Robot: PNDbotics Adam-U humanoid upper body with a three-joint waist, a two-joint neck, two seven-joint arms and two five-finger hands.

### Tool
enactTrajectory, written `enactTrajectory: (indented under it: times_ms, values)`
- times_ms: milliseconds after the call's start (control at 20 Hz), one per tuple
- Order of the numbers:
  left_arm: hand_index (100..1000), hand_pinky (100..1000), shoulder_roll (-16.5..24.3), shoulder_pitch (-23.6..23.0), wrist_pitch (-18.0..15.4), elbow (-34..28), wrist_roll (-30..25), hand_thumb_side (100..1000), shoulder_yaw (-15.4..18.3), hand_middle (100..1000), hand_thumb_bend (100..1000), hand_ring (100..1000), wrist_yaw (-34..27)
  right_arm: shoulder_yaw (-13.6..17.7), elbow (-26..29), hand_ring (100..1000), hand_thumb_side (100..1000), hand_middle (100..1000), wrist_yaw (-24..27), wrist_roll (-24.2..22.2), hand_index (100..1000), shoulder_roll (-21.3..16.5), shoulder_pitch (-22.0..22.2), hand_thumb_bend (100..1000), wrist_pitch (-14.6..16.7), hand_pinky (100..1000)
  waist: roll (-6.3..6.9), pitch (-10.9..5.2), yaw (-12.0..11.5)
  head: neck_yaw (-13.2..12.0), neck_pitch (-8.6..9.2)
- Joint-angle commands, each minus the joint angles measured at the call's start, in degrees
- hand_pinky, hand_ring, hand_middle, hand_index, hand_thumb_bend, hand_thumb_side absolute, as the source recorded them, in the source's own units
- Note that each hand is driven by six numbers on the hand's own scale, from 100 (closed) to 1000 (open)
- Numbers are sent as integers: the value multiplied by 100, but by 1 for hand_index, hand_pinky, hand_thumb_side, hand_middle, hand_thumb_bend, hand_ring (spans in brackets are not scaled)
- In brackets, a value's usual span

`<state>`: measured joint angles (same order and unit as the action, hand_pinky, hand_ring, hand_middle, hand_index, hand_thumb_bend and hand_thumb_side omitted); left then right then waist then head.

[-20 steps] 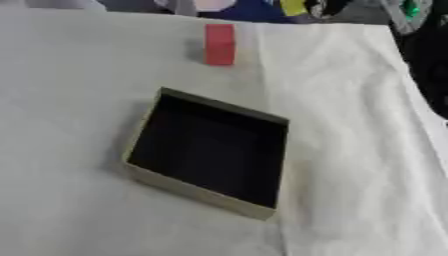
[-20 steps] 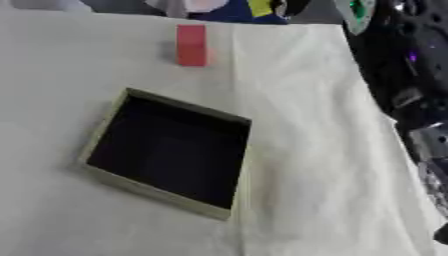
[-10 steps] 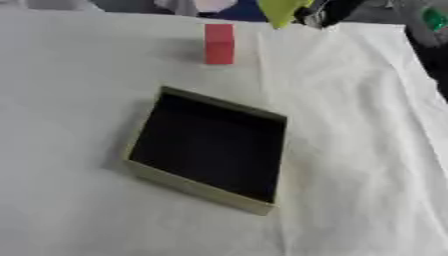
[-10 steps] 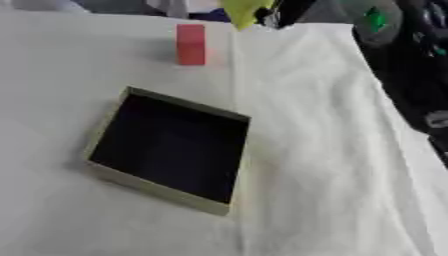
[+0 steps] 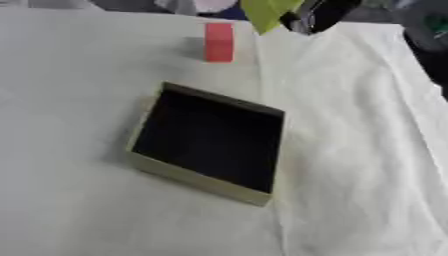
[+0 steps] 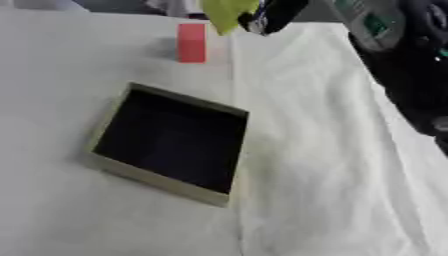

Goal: Pick up objects on the table and place them in the box.

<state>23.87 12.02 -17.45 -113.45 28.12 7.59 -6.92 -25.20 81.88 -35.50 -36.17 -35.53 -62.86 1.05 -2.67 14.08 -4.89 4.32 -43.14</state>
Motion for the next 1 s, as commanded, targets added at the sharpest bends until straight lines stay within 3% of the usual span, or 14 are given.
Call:
enactTrajectory:
  times_ms: [50, 350, 600, 700, 750, 800, 850, 1000]
  values:
    - [784, 673, 207, 6, 0, -115, -35, 687, -12, 708, 285, 737, -14, -5, 72, 625, 216, 559, 121, 91, 654, -30, -46, 100, -54, 751, 26, -153, 6, -9, -90]
    - [784, 674, 214, -31, 18, -115, -65, 684, -37, 708, 287, 738, -40, -127, -60, 720, 253, 645, 557, 408, 591, 117, 35, 100, -226, 802, 15, -261, 15, -7, -98]
    - [784, 674, 237, -87, 19, -115, -63, 681, -26, 708, 291, 738, -37, -184, -106, 723, 264, 646, 880, 505, 605, 110, 120, 100, -330, 805, -12, -355, 1, -28, -98]
    - [784, 674, 249, -130, 23, -115, -53, 681, -16, 708, 291, 738, -28, -167, -131, 724, 318, 643, 1120, 582, 622, 82, 179, 100, -403, 805, -32, -400, 10, -45, -98]
    - [784, 674, 254, -148, 24, -115, -48, 680, -12, 708, 292, 738, -24, -138, -150, 735, 399, 649, 1303, 648, 624, 67, 221, 100, -480, 802, -42, -419, 16, -51, -98]
    - [784, 674, 259, -163, 26, -115, -44, 680, -8, 708, 292, 738, -21, -112, -168, 738, 423, 651, 1543, 730, 621, 54, 261, 100, -579, 800, -51, -434, 19, -54, -98]
    - [783, 674, 262, -175, 28, -115, -42, 680, -7, 708, 291, 738, -17, -92, -186, 752, 524, 669, 1844, 805, 619, 54, 302, 100, -690, 796, -58, -447, 22, -56, -98]
    - [783, 674, 275, -199, 36, -115, -44, 681, -13, 708, 289, 738, -13, -141, -191, 795, 542, 727, 2630, 866, 632, 37, 340, 100, -972, 802, -74, -472, 15, -64, -98]
